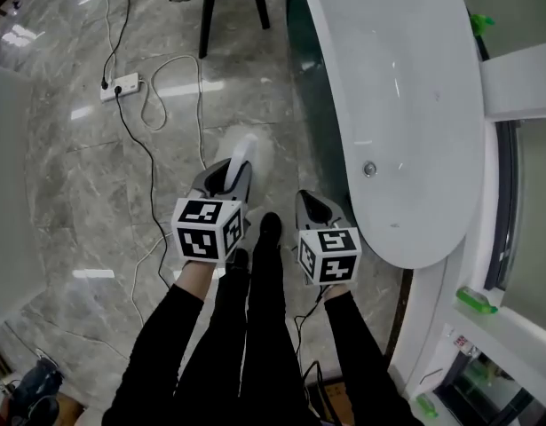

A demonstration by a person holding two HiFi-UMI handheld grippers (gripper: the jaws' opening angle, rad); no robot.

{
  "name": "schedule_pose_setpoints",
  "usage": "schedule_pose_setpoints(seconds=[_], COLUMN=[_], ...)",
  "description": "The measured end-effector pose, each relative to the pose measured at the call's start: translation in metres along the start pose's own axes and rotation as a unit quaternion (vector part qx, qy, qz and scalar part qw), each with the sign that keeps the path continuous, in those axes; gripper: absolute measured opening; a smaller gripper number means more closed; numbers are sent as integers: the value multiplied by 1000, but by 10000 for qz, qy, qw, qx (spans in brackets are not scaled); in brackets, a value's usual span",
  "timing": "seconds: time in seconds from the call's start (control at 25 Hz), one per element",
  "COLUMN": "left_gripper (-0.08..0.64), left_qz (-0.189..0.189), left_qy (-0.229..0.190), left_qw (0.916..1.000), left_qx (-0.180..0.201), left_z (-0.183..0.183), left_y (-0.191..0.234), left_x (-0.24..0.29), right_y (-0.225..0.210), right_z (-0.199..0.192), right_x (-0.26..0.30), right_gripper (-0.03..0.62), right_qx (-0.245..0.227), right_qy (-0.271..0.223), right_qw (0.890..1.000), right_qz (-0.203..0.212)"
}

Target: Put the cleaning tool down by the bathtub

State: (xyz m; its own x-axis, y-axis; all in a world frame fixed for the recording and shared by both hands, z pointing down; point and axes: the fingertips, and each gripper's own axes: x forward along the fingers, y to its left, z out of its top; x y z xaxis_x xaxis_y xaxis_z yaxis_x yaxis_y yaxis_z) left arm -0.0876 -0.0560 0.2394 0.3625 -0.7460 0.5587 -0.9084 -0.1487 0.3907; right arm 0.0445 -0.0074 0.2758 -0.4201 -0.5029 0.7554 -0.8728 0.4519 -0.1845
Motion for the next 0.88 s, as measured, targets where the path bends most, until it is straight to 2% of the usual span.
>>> schedule_pose_setpoints(seconds=[0.2, 0.56, 0.88], left_gripper=[100, 99, 99], left_qz=[-31, -2, 23], left_qy=[102, 81, 36], left_qw=[9995, 9992, 9989], left_qx=[311, 403, 462], left_z=[-33, -91, -124], left_y=[11, 36, 63], left_x=[55, 135, 194], right_y=[-17, -44, -71], right_z=[-20, -68, -89], right_x=[55, 139, 193], right_gripper=[0, 0, 0], right_qx=[-48, -73, -43], right_qy=[44, 99, 41], right_qw=[10000, 9999, 9999], right_qz=[10, 30, 128])
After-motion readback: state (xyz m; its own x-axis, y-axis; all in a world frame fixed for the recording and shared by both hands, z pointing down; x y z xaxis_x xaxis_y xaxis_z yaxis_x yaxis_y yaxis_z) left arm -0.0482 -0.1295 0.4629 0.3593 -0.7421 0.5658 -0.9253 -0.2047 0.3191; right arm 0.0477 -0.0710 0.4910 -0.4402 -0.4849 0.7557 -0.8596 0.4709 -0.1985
